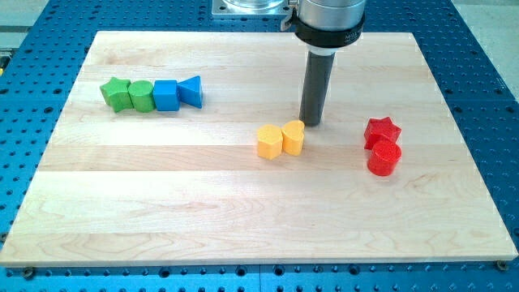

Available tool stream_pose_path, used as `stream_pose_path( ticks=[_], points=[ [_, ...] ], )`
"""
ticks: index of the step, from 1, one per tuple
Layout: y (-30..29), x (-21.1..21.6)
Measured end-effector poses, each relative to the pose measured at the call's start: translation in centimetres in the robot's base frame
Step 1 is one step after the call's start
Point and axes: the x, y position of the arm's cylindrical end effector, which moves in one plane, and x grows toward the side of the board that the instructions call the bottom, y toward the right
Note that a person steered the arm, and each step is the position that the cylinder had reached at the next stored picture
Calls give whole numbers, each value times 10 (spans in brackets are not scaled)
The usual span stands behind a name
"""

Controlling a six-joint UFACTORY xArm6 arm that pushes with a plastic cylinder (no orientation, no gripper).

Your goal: Slide the yellow blocks slightly to the left

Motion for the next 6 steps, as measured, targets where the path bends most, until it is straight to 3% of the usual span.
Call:
stream_pose_path(
  ticks=[2,4,6],
  points=[
    [31,21],
    [-27,22],
    [9,24]
  ],
)
